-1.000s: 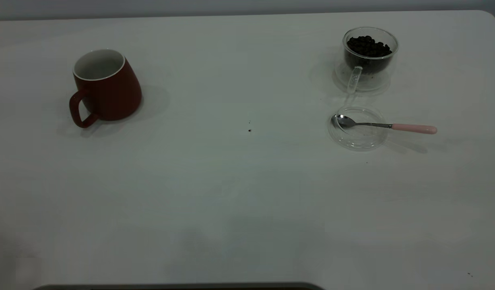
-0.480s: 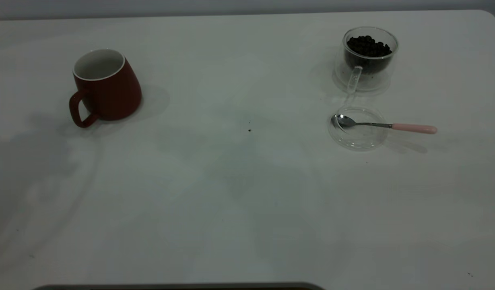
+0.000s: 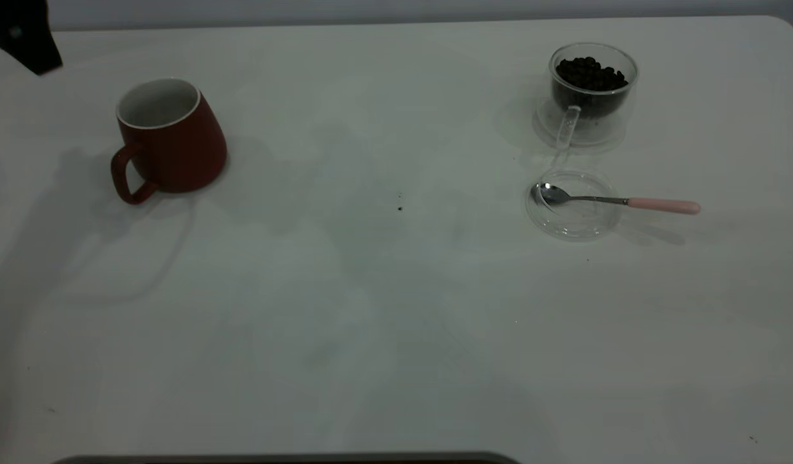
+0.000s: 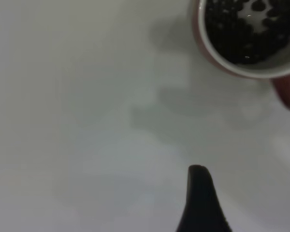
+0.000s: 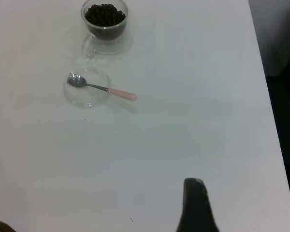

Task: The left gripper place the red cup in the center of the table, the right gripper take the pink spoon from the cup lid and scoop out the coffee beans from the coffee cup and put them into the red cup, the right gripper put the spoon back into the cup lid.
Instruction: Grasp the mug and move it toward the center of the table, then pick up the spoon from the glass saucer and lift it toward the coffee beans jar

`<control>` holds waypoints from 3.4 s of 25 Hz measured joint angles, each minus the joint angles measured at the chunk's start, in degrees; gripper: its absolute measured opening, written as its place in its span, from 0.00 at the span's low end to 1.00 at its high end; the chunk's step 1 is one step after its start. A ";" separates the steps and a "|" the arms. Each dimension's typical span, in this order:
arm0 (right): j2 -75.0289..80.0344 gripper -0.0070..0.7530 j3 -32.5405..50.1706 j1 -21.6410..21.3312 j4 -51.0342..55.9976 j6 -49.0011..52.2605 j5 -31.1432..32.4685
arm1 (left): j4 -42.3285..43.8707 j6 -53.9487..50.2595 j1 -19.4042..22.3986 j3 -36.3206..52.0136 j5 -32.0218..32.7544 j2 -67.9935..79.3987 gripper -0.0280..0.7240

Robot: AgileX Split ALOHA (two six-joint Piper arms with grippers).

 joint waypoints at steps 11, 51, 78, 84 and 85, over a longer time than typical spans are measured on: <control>0.00 0.75 0.00 0.00 0.00 0.00 0.00 | 10.05 2.72 0.00 -0.07 -13.25 10.88 0.79; 0.00 0.75 0.00 0.00 0.00 0.00 0.00 | 11.00 -9.80 -23.27 -0.17 -27.20 14.85 0.79; -0.28 0.75 0.00 0.00 0.00 0.00 0.00 | 10.36 -49.15 -12.57 0.01 35.17 -44.17 0.79; -0.28 0.75 0.00 0.00 0.00 0.00 0.00 | 8.45 -49.15 -12.57 1.75 35.17 -56.29 0.79; -0.28 0.75 0.00 0.00 0.00 0.00 0.00 | 7.96 -49.08 -12.57 2.72 35.17 -58.24 0.79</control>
